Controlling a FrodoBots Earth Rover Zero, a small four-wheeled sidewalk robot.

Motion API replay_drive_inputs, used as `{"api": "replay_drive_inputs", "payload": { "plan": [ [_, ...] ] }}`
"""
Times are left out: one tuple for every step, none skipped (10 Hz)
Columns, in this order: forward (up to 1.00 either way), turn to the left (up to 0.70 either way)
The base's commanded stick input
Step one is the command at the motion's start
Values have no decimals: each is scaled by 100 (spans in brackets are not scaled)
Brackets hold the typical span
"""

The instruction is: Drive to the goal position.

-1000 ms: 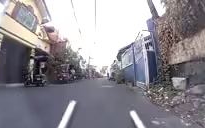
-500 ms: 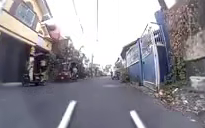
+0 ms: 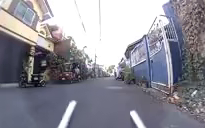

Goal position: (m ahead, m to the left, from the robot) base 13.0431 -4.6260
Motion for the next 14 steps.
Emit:
{"api": "replay_drive_inputs", "payload": {
  "plan": [
    [100,0],
    [100,0],
    [100,-6],
    [100,-35],
    [100,-38],
    [100,-40],
    [100,-40],
    [100,-40],
    [100,-40],
    [100,-34],
    [100,0],
    [100,0],
    [100,0],
    [100,0]
  ]
}}
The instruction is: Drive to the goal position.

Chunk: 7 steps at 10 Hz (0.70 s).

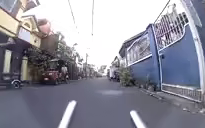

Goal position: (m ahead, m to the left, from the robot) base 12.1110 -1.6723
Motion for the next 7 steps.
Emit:
{"api": "replay_drive_inputs", "payload": {
  "plan": [
    [100,0],
    [100,0],
    [100,0],
    [100,0],
    [100,0],
    [100,0],
    [100,0]
  ]
}}
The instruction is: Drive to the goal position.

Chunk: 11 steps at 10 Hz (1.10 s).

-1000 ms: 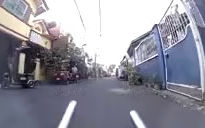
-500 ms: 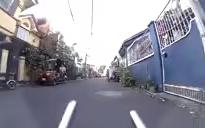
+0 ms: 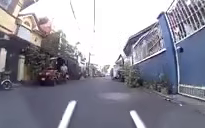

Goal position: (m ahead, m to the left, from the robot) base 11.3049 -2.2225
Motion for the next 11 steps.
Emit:
{"api": "replay_drive_inputs", "payload": {
  "plan": [
    [100,0],
    [100,0],
    [100,0],
    [100,0],
    [100,0],
    [100,0],
    [100,-40],
    [100,-40],
    [100,-40],
    [100,-12],
    [100,0]
  ]
}}
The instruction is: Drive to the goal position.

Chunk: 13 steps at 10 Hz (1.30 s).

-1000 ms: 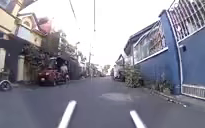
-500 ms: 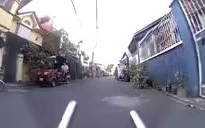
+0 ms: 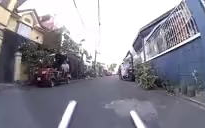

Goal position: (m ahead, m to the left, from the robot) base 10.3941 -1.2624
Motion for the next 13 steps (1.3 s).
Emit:
{"api": "replay_drive_inputs", "payload": {
  "plan": [
    [100,0],
    [100,0],
    [100,0],
    [100,0],
    [100,0],
    [100,0],
    [100,0],
    [100,0],
    [100,0],
    [100,0],
    [100,0],
    [100,0],
    [100,0]
  ]
}}
